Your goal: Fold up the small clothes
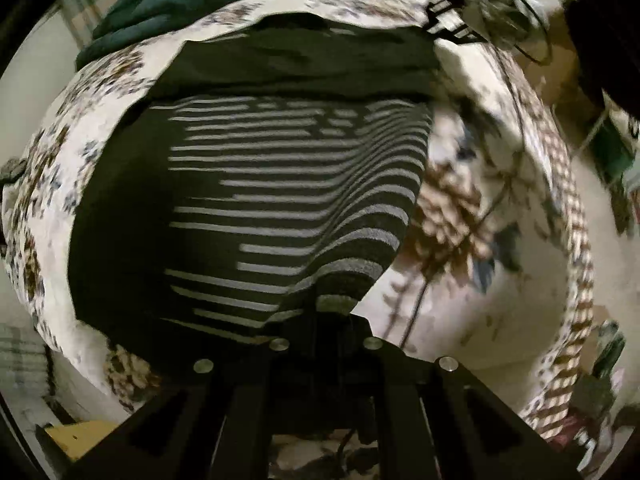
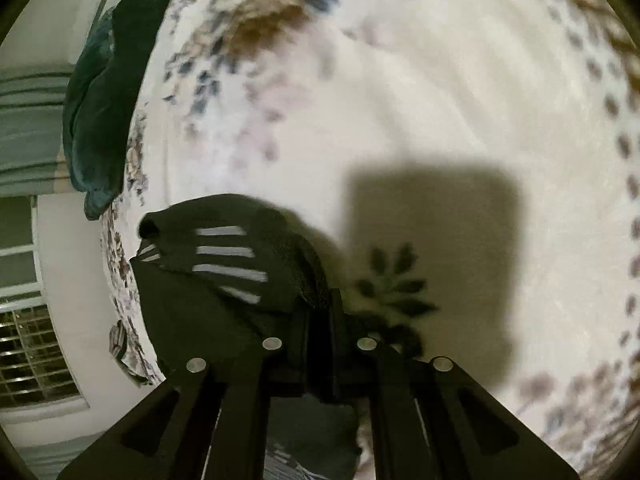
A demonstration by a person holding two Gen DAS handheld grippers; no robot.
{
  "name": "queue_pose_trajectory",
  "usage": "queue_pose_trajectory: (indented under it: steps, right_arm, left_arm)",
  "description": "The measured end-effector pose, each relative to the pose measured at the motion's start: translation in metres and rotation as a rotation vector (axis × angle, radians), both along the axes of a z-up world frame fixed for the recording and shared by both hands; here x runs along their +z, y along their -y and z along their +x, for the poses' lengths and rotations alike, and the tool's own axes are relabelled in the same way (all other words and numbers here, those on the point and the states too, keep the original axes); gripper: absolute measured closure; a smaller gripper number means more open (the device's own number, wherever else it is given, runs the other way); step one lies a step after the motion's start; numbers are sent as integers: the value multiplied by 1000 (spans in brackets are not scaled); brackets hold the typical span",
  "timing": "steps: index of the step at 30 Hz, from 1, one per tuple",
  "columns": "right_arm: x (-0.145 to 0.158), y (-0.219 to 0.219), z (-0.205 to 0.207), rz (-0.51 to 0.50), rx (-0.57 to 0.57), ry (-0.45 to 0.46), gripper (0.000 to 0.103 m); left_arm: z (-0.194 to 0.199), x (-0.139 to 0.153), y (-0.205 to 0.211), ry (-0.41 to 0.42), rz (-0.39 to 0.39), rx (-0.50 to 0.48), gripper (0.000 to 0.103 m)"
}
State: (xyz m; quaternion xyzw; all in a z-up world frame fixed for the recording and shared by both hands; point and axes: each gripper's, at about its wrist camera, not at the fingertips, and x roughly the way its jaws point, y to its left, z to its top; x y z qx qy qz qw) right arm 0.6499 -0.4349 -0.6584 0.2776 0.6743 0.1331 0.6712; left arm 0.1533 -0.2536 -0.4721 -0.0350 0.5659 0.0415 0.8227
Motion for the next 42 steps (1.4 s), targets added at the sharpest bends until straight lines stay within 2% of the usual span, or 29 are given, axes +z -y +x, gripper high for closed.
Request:
queue_pose_trajectory:
  steps: [5, 9, 13, 15, 18, 22, 28, 34, 41, 42]
  right_arm:
    - [67, -45, 4, -41, 80, 52, 96]
    - [120, -116, 9, -57, 144, 96, 96]
    - [149, -201, 11, -96, 187, 124, 96]
    - [153, -251, 16, -120, 195, 131, 96]
    - [146, -320, 28, -170, 196, 125, 96]
    - [113, -411, 45, -250, 209, 98, 96]
    - [62, -508, 54, -364, 230, 68, 96]
    - [38, -554, 59, -426, 233, 54, 96]
    - [15, -563, 65, -430, 205, -2, 94]
    - [13, -563, 64, -417, 213, -9, 89]
  left_arm:
    - [0, 21, -60, 35, -59, 100, 98]
    - [-2, 26, -117, 48, -133, 178, 98]
    - [-5, 18, -189, 38, -253, 256, 98]
    - [-6, 10, -220, 29, -300, 276, 98]
    - [-8, -4, -265, 18, -360, 305, 98]
    - [-9, -29, -321, -1, -414, 354, 98]
    - [-11, -63, -384, -28, -480, 430, 98]
    - [-11, -84, -410, -63, -508, 443, 98]
    - [-16, -108, -434, -120, -508, 470, 94]
    - [-17, -107, -436, -114, -512, 470, 92]
